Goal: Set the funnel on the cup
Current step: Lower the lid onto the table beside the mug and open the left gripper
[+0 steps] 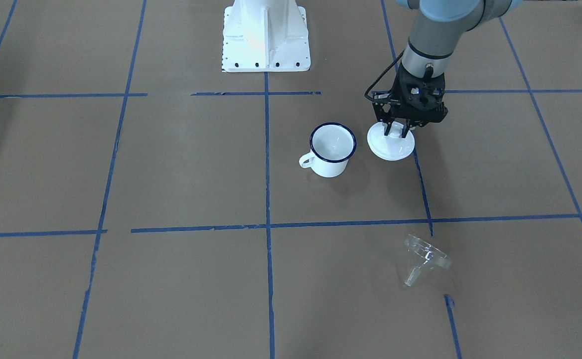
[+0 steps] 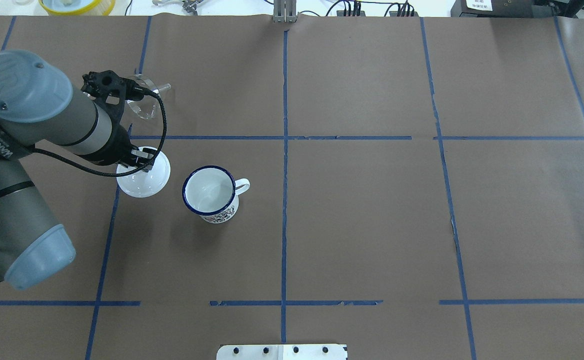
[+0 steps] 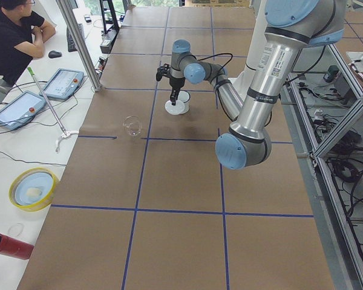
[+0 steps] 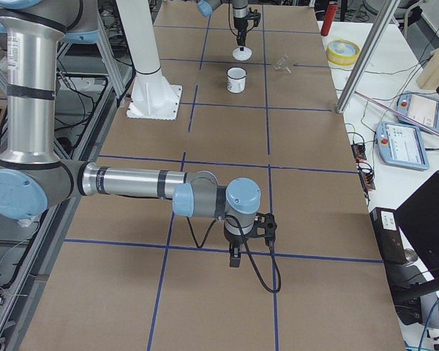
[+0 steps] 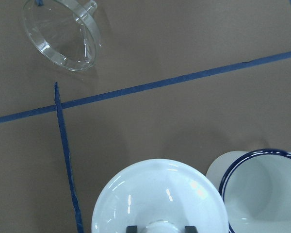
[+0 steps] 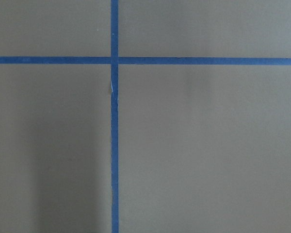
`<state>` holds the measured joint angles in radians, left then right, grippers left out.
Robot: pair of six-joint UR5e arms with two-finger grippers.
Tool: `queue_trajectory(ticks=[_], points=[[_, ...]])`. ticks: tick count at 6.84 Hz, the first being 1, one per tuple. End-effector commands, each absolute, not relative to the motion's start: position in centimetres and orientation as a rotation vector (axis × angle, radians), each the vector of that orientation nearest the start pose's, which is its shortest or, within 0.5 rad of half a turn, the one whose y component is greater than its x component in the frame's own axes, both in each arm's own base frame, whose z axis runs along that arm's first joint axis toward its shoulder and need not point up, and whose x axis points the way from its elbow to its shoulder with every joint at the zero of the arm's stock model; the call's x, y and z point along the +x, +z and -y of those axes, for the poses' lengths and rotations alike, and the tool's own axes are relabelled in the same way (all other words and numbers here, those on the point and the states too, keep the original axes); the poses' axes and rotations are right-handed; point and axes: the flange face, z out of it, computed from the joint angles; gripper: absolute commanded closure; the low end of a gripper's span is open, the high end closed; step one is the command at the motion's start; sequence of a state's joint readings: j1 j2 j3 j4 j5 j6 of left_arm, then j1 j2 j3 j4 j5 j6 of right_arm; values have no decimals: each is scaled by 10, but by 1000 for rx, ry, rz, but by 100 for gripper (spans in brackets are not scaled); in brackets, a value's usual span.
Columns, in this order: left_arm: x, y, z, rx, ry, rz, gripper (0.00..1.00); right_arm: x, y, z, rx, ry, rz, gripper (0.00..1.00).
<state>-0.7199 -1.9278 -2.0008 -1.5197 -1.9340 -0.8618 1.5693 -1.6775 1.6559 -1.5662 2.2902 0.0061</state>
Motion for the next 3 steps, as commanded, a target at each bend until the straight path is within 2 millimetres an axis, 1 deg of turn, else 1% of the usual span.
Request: queue_trajectory(ticks=[1, 2, 3], points=[[394, 343, 441, 204, 108, -818, 100, 67, 669, 446, -17, 10, 719, 0], [400, 357, 446, 202, 103, -817, 100, 67, 670, 445, -19, 10, 719, 0], [400, 364, 445, 196, 104, -806, 100, 67, 669, 446, -17, 10, 719, 0]])
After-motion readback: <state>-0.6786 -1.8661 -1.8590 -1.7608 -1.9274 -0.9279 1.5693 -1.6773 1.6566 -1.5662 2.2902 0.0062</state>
